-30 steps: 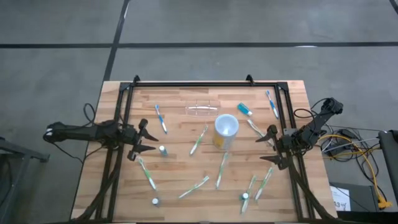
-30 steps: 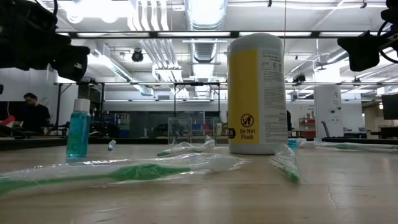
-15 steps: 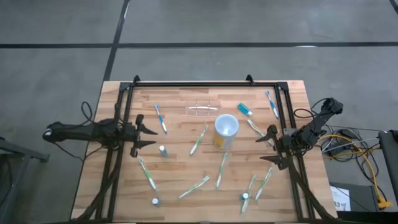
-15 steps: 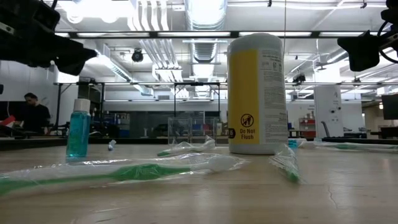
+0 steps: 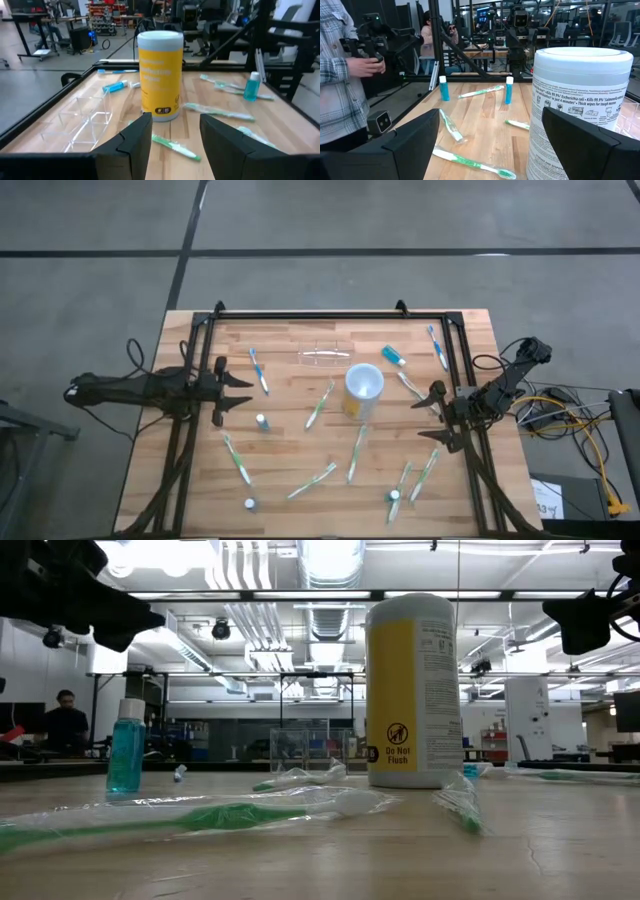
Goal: Pick & Place toothbrushing station
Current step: Put the blue mouthwash into the middle section of the transparent organizer
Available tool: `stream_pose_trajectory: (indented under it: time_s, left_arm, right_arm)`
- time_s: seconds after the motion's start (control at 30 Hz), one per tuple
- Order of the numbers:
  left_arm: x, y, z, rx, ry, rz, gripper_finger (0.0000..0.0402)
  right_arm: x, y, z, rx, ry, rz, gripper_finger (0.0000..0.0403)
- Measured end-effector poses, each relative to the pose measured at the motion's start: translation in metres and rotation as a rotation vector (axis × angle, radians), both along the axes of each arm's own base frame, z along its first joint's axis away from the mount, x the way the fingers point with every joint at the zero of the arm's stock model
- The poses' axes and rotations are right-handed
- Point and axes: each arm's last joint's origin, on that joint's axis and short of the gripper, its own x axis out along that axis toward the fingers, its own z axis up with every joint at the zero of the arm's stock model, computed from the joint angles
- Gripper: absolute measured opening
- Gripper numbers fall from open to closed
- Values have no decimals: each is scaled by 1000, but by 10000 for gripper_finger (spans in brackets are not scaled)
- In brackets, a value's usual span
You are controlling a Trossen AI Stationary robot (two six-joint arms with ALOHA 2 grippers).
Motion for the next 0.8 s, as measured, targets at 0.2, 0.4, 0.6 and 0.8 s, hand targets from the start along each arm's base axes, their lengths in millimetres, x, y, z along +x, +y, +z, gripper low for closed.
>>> stream_pose_trajectory:
  time_s: [0.2, 0.4, 0.6, 0.8]
  left_arm:
    - [7, 1, 4, -15, 46, 48, 187]
    - [11, 1, 15, -66, 118, 63, 207]
    - [20, 0, 18, -124, 239, 89, 207]
    - [32, -1, 14, -137, 345, 91, 207]
  right_arm:
    - [0, 0, 0, 0, 0, 0, 347]
    - [0, 0, 0, 0, 0, 0, 343]
    - [0, 0, 0, 0, 0, 0, 348]
    - [0, 0, 0, 0, 0, 0, 347]
